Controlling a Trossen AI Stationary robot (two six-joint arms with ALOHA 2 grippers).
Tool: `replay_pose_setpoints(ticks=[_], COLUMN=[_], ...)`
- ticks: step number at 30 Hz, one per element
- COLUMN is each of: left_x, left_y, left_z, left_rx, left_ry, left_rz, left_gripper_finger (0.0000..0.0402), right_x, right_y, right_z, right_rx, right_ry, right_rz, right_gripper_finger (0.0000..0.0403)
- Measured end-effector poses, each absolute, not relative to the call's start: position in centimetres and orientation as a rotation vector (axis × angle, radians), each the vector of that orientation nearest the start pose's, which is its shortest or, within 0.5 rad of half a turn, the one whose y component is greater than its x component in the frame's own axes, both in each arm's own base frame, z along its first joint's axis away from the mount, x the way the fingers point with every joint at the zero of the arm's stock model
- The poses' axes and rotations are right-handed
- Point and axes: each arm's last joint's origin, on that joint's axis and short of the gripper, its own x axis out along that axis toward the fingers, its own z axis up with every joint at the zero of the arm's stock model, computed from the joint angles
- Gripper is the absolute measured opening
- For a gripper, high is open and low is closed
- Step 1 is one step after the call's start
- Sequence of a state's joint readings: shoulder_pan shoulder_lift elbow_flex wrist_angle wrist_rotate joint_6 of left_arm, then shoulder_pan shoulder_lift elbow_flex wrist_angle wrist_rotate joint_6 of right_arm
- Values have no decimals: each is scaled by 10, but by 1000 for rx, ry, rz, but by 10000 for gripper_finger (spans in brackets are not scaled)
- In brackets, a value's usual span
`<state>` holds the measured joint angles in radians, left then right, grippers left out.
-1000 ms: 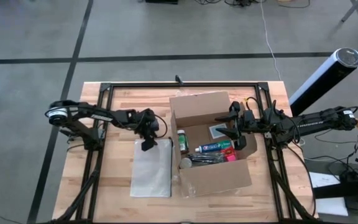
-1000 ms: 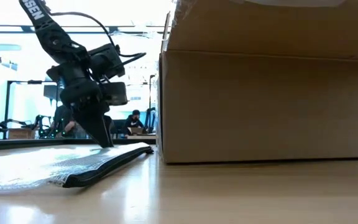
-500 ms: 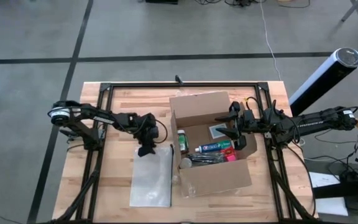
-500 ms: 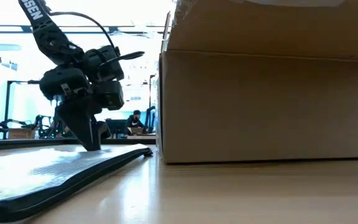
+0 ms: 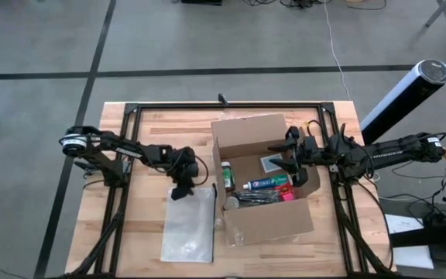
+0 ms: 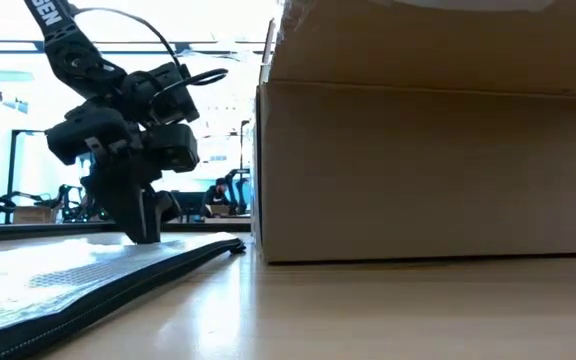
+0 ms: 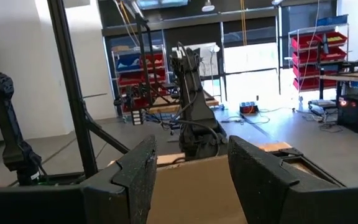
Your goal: Unpack boxes
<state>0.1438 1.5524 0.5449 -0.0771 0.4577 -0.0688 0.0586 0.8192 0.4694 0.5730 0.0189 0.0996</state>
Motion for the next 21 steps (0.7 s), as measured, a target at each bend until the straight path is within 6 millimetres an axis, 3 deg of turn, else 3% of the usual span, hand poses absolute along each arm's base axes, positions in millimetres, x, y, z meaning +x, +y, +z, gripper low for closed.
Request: replay_pose_setpoints(ticks=[7, 14, 21], left_x=[239, 232, 224], left_y=[24, 21, -2], left_z=[115, 140, 164], left_rx=[-312, -293, -342], left_ry=[1032, 961, 897], left_rz=[-181, -169, -296], left_gripper_finger=[8, 0, 0], right_x=[185, 185, 185], right_y=[11, 11, 12], right_z=[297, 303, 305], right_rx=[100, 88, 79], right_ry=[-244, -258, -262], right_rz=[76, 80, 96], right_gripper_finger=[174, 173, 170])
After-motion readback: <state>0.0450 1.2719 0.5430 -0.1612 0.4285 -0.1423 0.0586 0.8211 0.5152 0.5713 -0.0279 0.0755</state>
